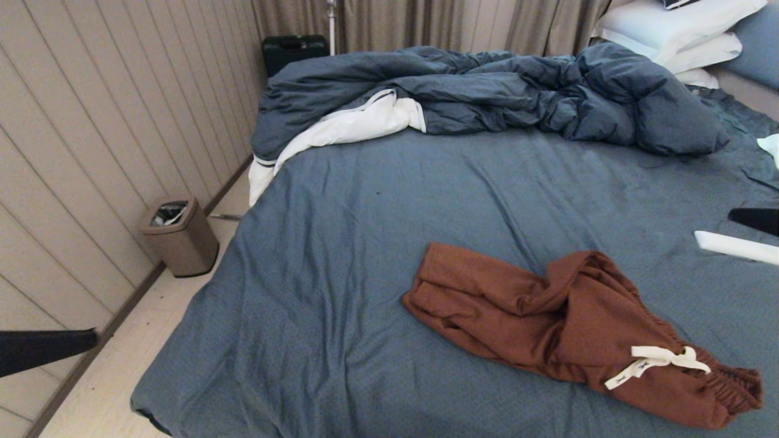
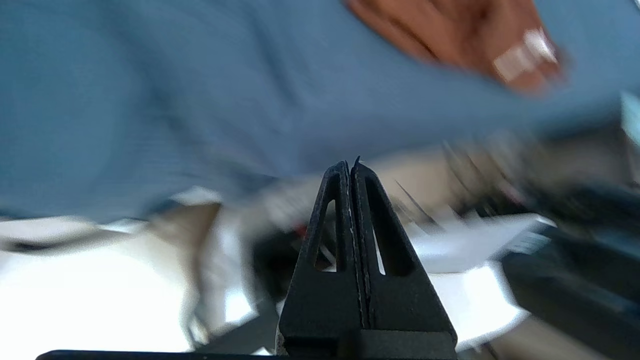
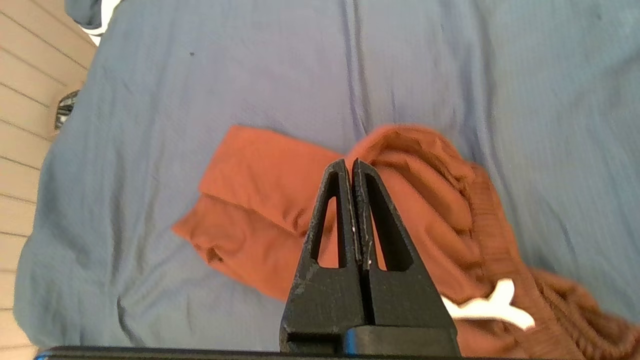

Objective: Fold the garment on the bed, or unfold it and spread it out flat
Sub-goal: Unford the brown shorts

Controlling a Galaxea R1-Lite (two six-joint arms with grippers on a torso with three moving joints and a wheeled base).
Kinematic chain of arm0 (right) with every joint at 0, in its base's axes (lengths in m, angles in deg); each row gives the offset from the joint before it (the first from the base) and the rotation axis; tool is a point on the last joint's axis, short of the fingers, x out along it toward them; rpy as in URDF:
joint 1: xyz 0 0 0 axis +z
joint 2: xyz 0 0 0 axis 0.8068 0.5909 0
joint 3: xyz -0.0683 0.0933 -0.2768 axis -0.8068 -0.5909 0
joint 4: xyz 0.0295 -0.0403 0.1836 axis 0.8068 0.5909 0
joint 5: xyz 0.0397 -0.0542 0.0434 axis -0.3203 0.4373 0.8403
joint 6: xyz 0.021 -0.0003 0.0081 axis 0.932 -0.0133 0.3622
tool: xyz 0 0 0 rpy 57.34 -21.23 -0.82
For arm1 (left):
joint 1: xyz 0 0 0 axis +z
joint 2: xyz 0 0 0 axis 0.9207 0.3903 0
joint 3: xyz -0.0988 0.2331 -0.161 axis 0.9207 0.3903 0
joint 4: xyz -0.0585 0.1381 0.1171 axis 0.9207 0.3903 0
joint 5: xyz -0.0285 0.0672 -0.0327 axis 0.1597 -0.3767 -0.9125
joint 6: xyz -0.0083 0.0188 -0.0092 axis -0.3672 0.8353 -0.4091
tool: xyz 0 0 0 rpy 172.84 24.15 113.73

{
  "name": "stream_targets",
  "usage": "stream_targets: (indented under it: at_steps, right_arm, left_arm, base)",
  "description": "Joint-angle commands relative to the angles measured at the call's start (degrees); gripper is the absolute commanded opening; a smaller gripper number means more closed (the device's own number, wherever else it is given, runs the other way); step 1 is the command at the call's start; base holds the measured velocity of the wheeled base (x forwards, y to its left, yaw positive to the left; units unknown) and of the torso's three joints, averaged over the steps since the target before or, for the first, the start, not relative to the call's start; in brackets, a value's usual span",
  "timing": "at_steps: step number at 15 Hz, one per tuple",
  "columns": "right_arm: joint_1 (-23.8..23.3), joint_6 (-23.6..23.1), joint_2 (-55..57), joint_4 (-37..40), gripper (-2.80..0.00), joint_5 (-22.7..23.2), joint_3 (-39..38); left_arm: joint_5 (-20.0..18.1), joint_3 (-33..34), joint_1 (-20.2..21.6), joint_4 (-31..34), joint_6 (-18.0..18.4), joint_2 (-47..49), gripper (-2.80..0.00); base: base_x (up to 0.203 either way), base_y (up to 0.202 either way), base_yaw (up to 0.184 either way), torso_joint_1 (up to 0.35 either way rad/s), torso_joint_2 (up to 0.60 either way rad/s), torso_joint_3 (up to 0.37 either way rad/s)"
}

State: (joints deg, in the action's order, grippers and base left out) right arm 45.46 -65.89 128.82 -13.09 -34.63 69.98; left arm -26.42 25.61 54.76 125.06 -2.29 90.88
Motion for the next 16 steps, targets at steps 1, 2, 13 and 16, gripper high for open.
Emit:
stream_targets:
  at_steps: [1,2,13,16]
  right_arm:
    - [0.66,0.06,3.48,-0.05,-2.80,0.10,2.92]
    - [0.73,0.05,4.65,-0.05,-2.80,0.15,4.63]
    - [2.53,-1.62,6.55,-0.41,-2.80,0.70,4.22]
    - [2.44,-2.20,5.85,-0.32,-2.80,0.70,3.61]
  left_arm:
    - [-0.41,-4.28,-9.18,-0.49,-2.68,16.78,-2.80]
    - [-0.52,-5.93,-12.25,-1.98,-4.41,21.74,-2.80]
    - [25.76,-23.59,-38.45,-23.44,-17.65,57.83,0.00]
    - [28.19,-25.50,-40.40,-27.65,-22.16,61.71,0.00]
  base:
    - [0.000,0.000,0.000,0.000,0.00,0.000]
    - [0.000,0.000,0.000,0.000,0.00,0.000]
    - [0.000,0.000,0.000,0.000,0.00,0.000]
    - [0.000,0.000,0.000,0.000,0.00,0.000]
